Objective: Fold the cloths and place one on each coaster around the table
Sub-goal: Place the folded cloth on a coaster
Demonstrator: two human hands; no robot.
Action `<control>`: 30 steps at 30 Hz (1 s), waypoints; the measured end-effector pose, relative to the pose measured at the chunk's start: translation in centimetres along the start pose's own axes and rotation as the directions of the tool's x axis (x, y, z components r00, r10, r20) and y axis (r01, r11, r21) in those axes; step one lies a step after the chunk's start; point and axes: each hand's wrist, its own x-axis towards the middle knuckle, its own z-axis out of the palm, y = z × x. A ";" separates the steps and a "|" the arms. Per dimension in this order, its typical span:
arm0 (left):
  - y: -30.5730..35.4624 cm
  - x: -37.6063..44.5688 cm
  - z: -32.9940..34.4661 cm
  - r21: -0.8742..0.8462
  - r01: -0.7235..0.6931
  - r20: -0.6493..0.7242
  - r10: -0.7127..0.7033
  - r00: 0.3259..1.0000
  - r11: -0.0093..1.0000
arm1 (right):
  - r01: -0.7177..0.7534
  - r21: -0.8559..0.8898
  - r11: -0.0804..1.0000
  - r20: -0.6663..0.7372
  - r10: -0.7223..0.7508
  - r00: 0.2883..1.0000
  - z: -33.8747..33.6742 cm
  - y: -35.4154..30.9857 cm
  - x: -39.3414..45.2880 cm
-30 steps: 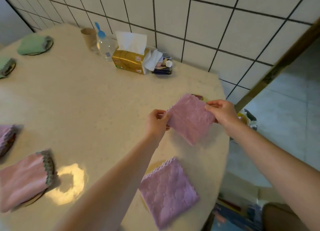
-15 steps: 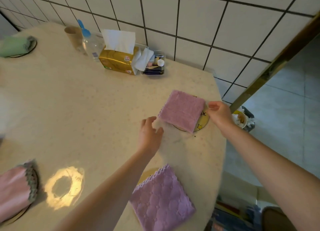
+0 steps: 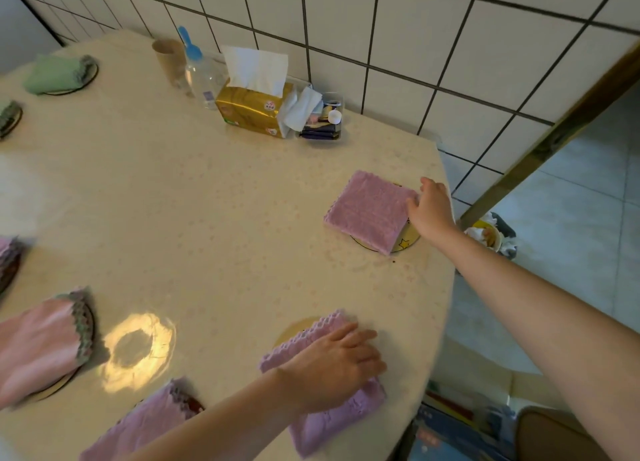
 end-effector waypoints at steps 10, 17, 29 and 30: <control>-0.8 0.4 -0.3 -0.002 -0.013 -0.125 0.013 0.992 1.000 | -0.134 0.142 0.981 -0.042 0.142 0.989 0.8 0.2 1.2; -1.1 0.8 -0.2 -0.121 0.175 -0.177 -0.195 0.965 0.977 | -0.181 0.204 0.962 -0.041 0.193 0.980 0.3 0.8 1.4; -5.1 -0.9 -0.6 -0.285 0.429 -0.043 -0.458 0.888 0.857 | -0.525 0.608 0.596 0.291 0.447 0.846 0.2 -0.1 0.1; -5.7 -1.3 -0.9 -0.307 0.472 -0.026 -0.503 0.864 0.827 | -0.540 0.580 0.610 0.307 0.450 0.839 0.4 0.0 0.1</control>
